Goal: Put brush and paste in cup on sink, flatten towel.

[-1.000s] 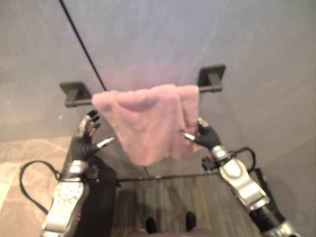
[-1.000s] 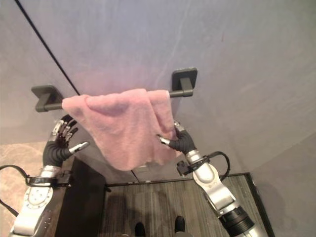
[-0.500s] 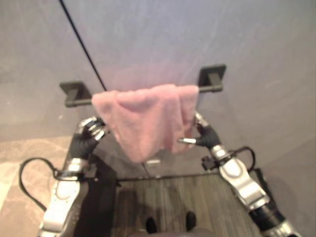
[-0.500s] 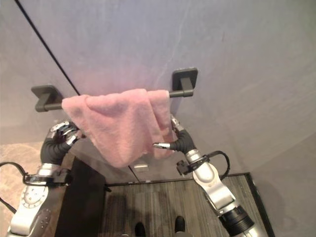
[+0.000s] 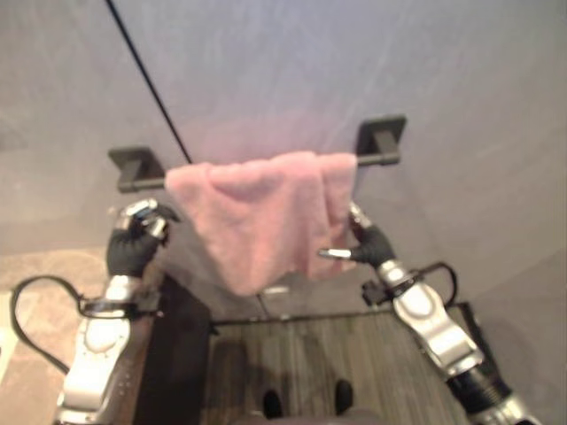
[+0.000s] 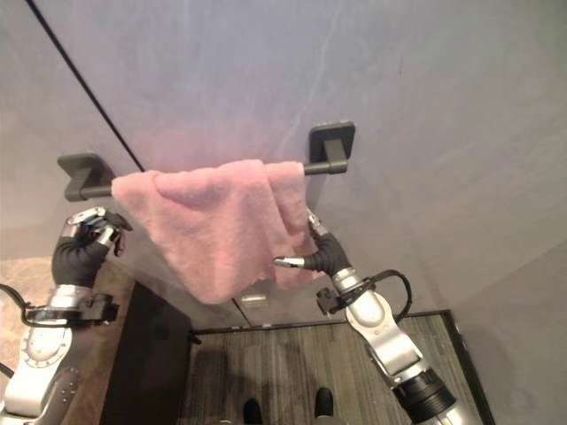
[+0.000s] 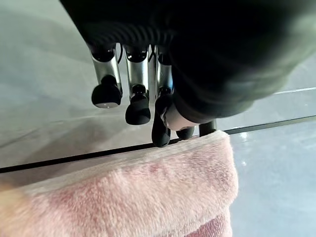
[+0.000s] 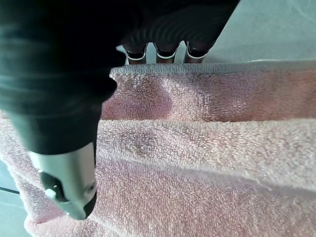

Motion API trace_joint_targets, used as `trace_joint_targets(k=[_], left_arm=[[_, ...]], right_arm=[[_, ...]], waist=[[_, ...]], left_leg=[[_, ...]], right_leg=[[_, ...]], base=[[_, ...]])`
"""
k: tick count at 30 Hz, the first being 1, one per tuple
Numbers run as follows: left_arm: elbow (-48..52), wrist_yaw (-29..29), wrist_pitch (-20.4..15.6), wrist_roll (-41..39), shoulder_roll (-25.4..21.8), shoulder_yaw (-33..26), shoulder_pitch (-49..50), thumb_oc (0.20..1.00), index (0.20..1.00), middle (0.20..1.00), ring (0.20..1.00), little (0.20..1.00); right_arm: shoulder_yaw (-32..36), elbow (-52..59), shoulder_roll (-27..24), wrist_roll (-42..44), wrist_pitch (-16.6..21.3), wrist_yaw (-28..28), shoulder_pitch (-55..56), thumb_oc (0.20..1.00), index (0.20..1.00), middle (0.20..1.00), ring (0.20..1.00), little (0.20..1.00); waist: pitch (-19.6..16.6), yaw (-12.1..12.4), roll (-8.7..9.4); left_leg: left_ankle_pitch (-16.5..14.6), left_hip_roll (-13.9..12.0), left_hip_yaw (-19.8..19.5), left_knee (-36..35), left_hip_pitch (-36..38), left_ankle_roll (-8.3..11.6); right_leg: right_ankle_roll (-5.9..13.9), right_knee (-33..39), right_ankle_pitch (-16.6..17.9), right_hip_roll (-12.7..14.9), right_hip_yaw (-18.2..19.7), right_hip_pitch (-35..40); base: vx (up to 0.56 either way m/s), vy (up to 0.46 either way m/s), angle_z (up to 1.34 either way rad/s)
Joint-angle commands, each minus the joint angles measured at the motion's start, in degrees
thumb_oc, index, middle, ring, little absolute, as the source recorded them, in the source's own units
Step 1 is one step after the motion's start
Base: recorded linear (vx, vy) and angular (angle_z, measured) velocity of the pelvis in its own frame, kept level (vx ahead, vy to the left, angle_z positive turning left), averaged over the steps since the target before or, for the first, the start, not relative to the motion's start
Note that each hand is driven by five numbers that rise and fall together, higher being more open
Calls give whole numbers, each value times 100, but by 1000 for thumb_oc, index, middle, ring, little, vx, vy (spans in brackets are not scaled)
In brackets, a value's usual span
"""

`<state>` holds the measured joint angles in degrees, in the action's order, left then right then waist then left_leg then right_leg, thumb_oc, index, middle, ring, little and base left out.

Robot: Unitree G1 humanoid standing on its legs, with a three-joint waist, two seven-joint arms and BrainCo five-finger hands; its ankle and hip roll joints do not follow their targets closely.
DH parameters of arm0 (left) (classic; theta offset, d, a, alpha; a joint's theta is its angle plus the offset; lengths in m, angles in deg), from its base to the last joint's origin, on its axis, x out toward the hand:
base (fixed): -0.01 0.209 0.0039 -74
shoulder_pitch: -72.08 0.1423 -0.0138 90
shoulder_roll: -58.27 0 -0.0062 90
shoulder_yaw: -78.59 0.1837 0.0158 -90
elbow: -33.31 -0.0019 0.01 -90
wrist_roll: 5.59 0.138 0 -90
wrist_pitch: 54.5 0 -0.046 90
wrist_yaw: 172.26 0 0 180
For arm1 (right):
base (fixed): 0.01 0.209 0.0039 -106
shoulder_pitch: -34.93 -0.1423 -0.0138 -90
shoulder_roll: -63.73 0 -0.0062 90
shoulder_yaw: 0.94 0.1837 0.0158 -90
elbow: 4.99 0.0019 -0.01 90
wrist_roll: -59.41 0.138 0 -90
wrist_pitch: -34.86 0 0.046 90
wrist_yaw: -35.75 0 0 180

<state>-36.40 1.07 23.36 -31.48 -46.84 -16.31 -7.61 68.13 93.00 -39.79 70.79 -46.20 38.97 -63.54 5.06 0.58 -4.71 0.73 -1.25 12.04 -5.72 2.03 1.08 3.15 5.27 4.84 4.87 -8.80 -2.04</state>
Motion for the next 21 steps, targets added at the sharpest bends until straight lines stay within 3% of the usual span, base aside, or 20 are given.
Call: trace_joint_targets(k=[1, 4, 9, 10, 11, 12, 13, 21], left_arm=[[-21, -280, -401, 312, -430, -429, -192, 200, 200, 200, 200, 200], [-87, -502, -430, 440, -428, -630, -248, 200, 200, 200, 200, 200], [-64, -242, -388, 253, -398, -430, -233, 200, 200, 200, 200, 200], [-40, -160, -352, 90, -353, -339, -220, 539, 539, 539, 539, 539], [-40, -160, -352, 90, -353, -339, -220, 539, 539, 539, 539, 539], [-36, -85, -335, -31, -330, -268, -214, 617, 617, 617, 617, 617], [-31, -20, -307, -114, -320, -202, -205, 576, 576, 576, 576, 576], [-1, 226, -202, -444, -304, 186, -234, 511, 511, 511, 511, 511]], right_arm=[[-10, 179, 71, 222, 235, -73, -321, 1000, 1000, 1000, 1000, 1000], [-5, 174, 32, 248, 236, -114, -278, 1000, 1000, 1000, 1000, 1000], [10, 199, 23, 274, 213, -201, -183, 1000, 1000, 1000, 1000, 1000], [2, 217, 21, 274, 196, -217, -160, 1000, 1000, 1000, 1000, 1000], [2, 217, 21, 274, 196, -217, -160, 1000, 1000, 1000, 1000, 1000], [10, 226, 16, 276, 190, -223, -143, 1000, 1000, 1000, 1000, 1000], [4, 230, 15, 278, 183, -227, -138, 1000, 1000, 1000, 1000, 1000], [2, 245, 20, 270, 171, -226, -102, 1000, 1000, 1000, 1000, 1000]], waist=[[-151, 80, 338], [-154, 86, 335], [-166, 54, 330], [-166, 41, 328], [-166, 41, 328], [-167, 36, 330], [-164, 30, 334], [-126, -23, 344]], left_leg=[[-533, -123, 95, 72, 206, -116], [-531, -126, 95, 72, 207, -107], [-539, -132, 121, 72, 217, -109], [-535, -136, 127, 72, 218, -108], [-535, -136, 127, 72, 218, -108], [-531, -141, 136, 72, 215, -105], [-526, -147, 138, 72, 213, -102], [-505, -176, 184, 72, 170, -88]], right_leg=[[463, -27, -29, 728, -189, 74], [465, -27, -27, 729, -206, 84], [464, -27, -21, 720, -183, 71], [460, -27, -25, 712, -175, 67], [460, -27, -25, 712, -175, 67], [457, -27, -26, 709, -167, 62], [455, -27, -27, 704, -161, 57], [450, -27, -4, 677, -109, -25]], base=[[0, 0, 0], [0, 0, 0], [0, 0, 0], [0, 0, 0], [0, 0, 0], [0, 0, 0], [0, 0, 0], [0, -5, -2]])
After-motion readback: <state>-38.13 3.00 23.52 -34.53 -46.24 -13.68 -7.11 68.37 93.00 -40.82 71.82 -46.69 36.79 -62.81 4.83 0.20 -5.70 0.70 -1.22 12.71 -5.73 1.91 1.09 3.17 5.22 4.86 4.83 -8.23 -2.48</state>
